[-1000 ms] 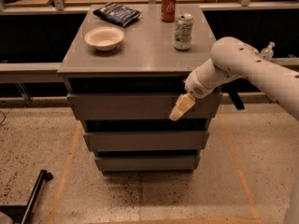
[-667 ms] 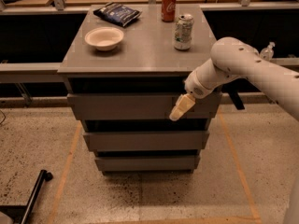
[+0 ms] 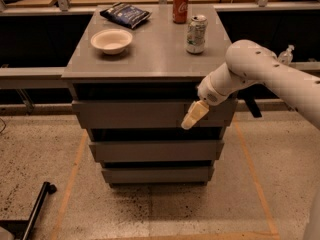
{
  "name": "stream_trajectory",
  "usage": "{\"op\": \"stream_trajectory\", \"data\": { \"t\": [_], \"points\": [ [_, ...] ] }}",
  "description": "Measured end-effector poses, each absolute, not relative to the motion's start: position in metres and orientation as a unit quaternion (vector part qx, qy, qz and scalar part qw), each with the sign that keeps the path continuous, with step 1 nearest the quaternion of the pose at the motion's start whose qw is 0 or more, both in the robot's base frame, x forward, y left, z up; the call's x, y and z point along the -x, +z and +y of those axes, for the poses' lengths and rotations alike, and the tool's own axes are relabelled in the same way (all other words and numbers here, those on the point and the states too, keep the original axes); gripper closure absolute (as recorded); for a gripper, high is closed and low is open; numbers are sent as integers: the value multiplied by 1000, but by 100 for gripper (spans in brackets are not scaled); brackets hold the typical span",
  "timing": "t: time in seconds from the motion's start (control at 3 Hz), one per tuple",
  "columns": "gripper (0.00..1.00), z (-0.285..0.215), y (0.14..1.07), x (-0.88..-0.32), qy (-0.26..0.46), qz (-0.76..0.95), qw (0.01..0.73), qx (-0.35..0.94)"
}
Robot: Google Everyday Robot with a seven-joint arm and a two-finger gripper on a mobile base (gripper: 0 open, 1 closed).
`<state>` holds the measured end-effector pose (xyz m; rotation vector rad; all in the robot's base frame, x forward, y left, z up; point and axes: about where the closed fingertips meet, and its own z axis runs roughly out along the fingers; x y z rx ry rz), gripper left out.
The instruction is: Open top drawer
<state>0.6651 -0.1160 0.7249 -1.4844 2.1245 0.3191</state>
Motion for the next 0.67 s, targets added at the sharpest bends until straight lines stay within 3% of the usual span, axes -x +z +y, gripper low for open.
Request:
{"op": "stream_trajectory", "data": {
  "t": [0.33, 0.67],
  "points": [
    [18, -116, 725, -665, 118, 785, 262, 549],
    [21, -120, 683, -672, 130, 795, 249, 537]
  ]
}}
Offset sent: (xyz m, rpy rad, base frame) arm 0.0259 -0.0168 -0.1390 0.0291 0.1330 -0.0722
